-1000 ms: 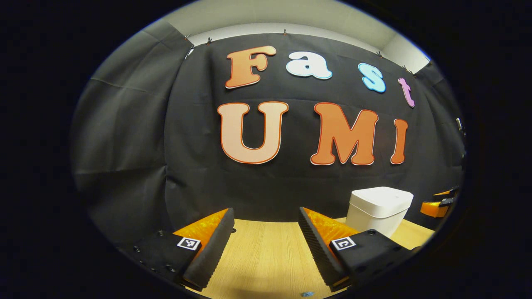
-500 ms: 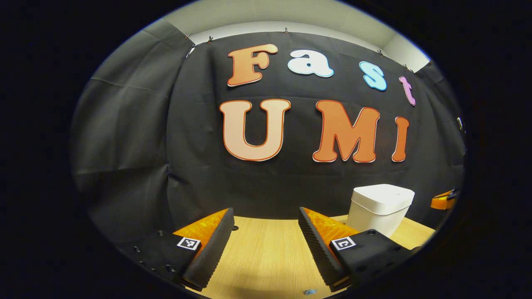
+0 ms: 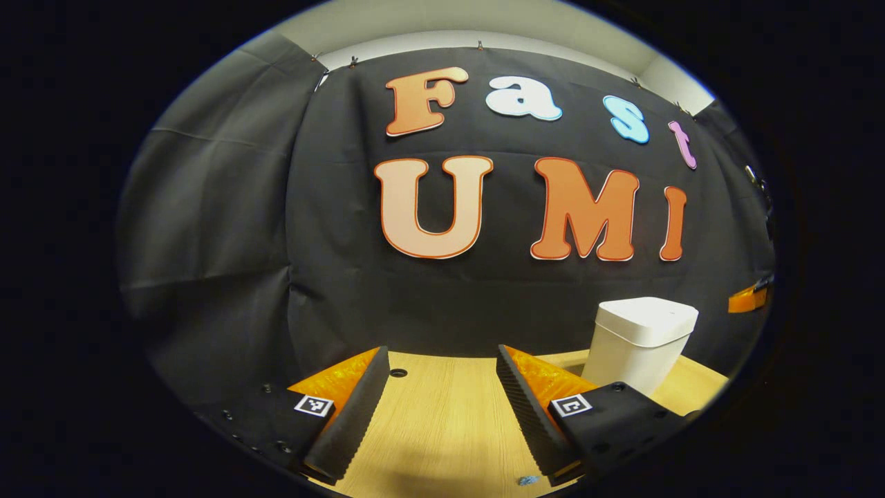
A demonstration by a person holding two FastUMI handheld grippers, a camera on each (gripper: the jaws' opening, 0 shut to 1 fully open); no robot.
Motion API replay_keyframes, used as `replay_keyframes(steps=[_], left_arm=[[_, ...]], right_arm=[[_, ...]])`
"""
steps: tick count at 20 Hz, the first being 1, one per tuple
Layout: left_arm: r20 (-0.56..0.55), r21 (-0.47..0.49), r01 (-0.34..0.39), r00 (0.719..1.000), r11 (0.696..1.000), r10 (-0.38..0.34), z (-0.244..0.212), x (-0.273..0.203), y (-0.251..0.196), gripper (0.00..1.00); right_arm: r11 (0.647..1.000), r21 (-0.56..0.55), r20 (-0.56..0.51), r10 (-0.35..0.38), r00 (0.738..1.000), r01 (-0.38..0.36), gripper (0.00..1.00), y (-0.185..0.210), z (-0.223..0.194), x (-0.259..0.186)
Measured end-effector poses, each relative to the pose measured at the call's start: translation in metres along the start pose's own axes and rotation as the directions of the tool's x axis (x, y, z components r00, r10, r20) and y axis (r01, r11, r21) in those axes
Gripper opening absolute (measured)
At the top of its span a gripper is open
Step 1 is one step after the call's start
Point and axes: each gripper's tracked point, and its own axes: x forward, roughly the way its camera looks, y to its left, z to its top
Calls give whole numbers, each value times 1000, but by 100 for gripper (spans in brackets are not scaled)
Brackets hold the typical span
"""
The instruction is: Press the lid of the desktop garbage bin to open it, pick up the crumpled paper on the desktop and throw it into the bin, then pick up the pop can on the desktop and drop it into the bin, and finally close the garbage bin lid.
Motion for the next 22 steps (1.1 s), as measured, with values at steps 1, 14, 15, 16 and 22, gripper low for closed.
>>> replay_keyframes(steps=[1,14,15,16,22], left_arm=[[-3,-4,-3,1000,1000,3,-1,-1,2,99],[-21,20,-50,999,999,50,-10,7,25,99],[-26,21,-55,998,998,56,-12,8,27,99],[-32,21,-59,998,998,60,-13,8,29,99],[-50,10,-88,995,996,88,-23,11,42,99]], right_arm=[[1000,-15,5,0,1000,0,1,-3,8,5],[985,-45,-218,154,964,-167,1,25,36,106],[983,-51,-241,160,957,-177,1,25,34,111],[981,-62,-261,161,952,-183,1,26,31,118],[970,-123,-385,148,911,-210,1,31,1,138]])
